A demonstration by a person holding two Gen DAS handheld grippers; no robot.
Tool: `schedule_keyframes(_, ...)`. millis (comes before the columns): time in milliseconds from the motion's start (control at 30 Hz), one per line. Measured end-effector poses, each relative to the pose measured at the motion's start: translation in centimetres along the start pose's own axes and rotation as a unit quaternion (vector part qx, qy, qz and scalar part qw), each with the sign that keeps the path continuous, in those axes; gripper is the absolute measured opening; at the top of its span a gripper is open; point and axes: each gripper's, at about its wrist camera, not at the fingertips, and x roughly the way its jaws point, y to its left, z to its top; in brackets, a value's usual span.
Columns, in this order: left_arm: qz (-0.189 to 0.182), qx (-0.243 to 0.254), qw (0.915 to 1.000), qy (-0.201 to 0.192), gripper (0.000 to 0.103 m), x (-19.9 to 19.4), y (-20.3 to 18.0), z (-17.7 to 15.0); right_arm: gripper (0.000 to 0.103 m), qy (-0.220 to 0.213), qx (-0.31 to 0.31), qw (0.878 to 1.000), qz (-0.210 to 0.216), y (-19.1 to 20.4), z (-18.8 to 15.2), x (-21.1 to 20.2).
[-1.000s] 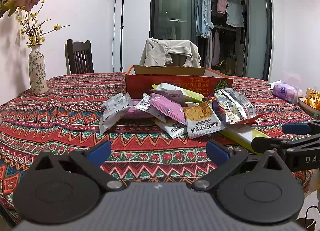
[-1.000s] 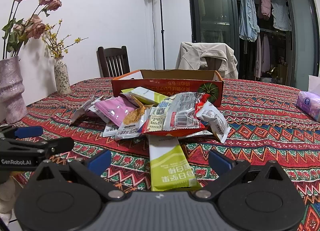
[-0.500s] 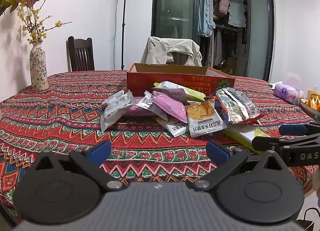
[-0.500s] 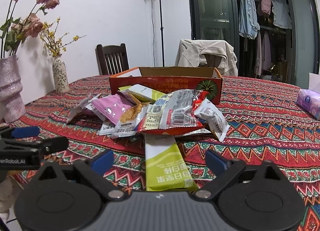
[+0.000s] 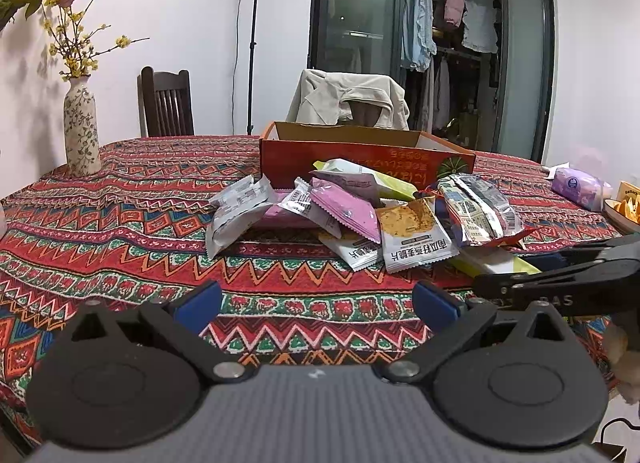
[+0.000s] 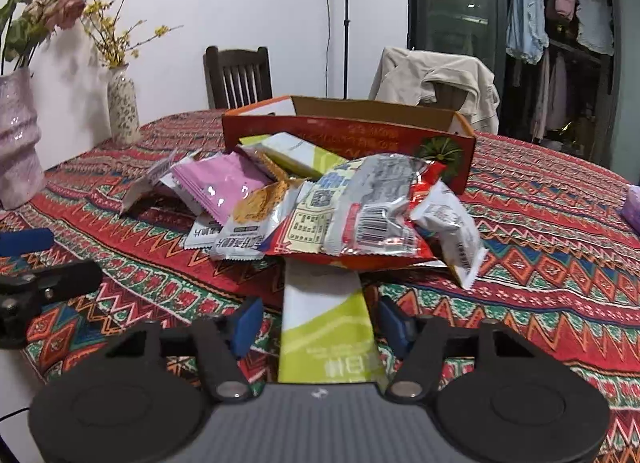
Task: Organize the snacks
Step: 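Grasp the yellow-green bar packet with the right tool while the left tool grasps the white cracker packet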
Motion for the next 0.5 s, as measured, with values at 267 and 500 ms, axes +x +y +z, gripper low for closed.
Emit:
schedule_keyframes(267,0.001,-0.011,0.9999,0.003,0.103,-0.2,0.4,0.1,0.036,-0.005,0.006,1.0,0.013,0.8,-0.6,-0.9)
schedule_keyframes(500,0.006,-0.02,0.9998,0.003,0.103,-0.3,0.6,0.4,0.035,-0.032,0.007,0.998,0.061,2.4,-1.2,-3.7)
